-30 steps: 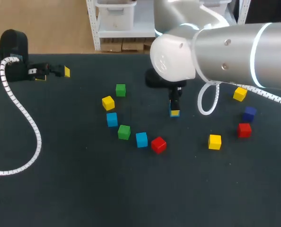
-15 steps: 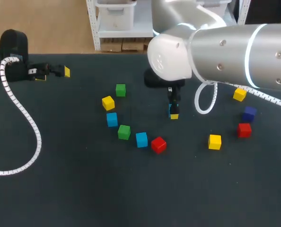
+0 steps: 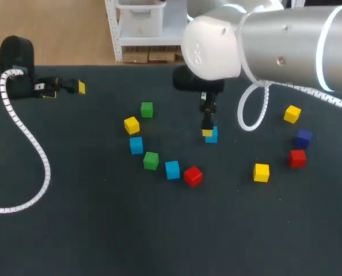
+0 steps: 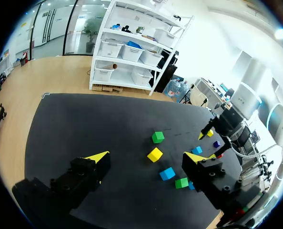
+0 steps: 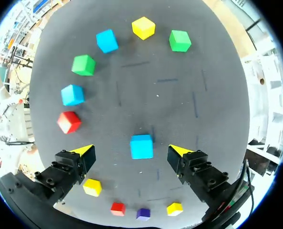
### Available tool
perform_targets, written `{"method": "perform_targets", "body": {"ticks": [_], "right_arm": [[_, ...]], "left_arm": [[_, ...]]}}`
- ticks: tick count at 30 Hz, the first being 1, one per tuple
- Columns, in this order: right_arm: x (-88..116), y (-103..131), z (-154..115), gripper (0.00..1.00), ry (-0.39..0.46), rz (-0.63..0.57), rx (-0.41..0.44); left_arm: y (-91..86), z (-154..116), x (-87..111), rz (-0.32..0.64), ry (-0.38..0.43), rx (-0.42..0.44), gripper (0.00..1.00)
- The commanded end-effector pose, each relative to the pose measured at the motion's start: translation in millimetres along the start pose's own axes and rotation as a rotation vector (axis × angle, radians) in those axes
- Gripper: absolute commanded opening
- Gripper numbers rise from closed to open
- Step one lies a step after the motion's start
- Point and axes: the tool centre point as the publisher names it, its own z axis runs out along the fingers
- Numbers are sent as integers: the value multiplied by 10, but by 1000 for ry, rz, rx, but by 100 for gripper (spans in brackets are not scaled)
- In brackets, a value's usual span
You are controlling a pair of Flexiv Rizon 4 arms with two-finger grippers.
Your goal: Place the blue cubes, place green cubes on the blue cubes, place the yellow cubes on the green cubes, then place the red cubes on the yellow cubes, and place purple cube on the red cubes.
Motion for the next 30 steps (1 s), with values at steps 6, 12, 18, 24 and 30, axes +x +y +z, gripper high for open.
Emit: {"method": "perform_targets", "body": {"ticks": [6,12,18,24,30], "right_arm": [[-19,539,-160,100,-39,-17,70],[-169,786,-193,100,-31,-58,91],[-259,956,-181,100,-68,-76,92],[-385,1120,-114,100,-93,-196,112],[-472,1197,-51,100,-73,-270,94]], "left_arm": [[9,0,13,1,-6,5,100],[9,0,13,1,-6,5,100],[9,0,13,1,-6,5,100],[9,0,13,1,-6,5,100],[9,0,13,1,-6,5,100]]}}
